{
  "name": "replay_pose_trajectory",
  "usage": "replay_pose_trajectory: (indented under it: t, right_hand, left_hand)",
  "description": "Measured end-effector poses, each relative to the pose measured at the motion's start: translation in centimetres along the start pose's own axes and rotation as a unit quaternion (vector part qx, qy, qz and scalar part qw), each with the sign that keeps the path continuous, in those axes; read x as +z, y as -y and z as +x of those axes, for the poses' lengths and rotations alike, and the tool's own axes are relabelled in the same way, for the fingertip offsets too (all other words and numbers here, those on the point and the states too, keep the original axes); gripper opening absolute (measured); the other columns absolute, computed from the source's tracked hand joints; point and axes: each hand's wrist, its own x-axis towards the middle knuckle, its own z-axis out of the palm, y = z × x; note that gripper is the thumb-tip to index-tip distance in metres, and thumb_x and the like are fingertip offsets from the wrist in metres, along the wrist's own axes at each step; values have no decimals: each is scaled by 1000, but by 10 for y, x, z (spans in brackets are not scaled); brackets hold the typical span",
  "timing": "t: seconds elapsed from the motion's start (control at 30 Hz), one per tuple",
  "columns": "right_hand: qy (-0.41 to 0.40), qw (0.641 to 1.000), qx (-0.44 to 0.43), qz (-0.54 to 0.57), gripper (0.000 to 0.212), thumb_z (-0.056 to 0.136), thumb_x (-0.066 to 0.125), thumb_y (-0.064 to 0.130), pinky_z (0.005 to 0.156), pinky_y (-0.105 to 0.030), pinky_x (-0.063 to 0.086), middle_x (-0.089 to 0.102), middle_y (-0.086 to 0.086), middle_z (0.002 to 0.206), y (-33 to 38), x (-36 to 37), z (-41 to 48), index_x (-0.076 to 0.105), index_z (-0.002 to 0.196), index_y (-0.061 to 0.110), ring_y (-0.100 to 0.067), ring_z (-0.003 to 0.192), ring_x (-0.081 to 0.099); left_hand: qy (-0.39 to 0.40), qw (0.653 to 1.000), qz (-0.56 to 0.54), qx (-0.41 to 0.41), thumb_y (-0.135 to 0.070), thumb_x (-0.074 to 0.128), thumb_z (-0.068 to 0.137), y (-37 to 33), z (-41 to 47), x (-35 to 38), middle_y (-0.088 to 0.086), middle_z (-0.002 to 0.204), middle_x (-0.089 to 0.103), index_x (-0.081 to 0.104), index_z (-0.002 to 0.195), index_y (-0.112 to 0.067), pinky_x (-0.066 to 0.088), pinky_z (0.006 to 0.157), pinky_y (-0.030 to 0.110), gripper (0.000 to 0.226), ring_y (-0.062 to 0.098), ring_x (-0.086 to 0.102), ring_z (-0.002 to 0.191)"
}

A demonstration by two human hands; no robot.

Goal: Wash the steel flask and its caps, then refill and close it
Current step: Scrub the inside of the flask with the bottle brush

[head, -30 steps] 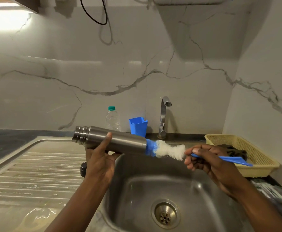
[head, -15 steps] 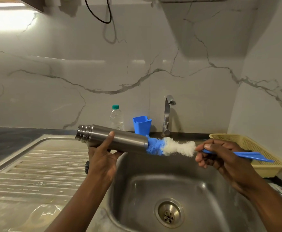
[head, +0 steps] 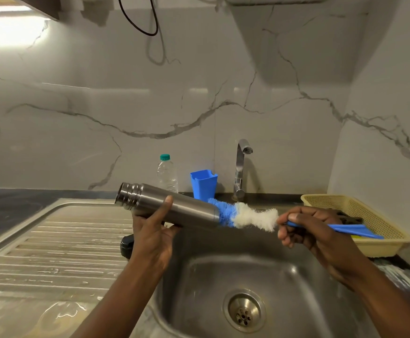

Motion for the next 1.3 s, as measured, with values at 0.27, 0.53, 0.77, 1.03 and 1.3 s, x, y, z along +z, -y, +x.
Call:
replay_pose_trajectory:
  t: [0.27,0.53,0.77,1.03,1.3]
  right_hand:
    - [6,1000,2,-2,37,104,45,-1,59,-31,57,70,-29,78,4,3,0,77,86,1,-30,66,66]
    - [0,1000,5,-22,33,102,46,-3,60,-32,58,71,-30,79,12,-1,-2,75,87,-4,-32,65,67]
    - [9,998,31,-51,31,103,46,-2,61,-33,58,72,-30,80,-3,5,0,74,90,-6,-34,67,68]
    - [-168,986,8,9,30,98,45,-3,42,-26,49,61,-28,61,15,-31,2,67,84,-16,-26,45,56]
    - [-109,989,-16,-100,27,100,48,4,49,-28,55,70,-25,71,95,-4,53,69,88,-8,-28,55,65]
  left_hand:
    - [-1,1000,-22,-8,-10,77,78,-5,1,-4,17,146,59,51,147,-21,57,94,67,75,36,60,133]
    - [-3,1000,24,12,-3,71,91,-1,3,-3,14,144,61,58,126,-25,57,94,65,44,32,62,130]
    - [-3,999,34,-7,1,71,92,10,-1,1,14,141,63,57,128,-20,52,103,67,44,30,62,129]
    - [-7,999,51,-5,-1,79,82,7,-12,8,9,125,67,54,132,-15,53,106,59,57,22,68,112]
    - [26,996,77,-29,0,80,83,18,-12,4,5,117,72,50,132,-22,56,99,53,61,23,70,110]
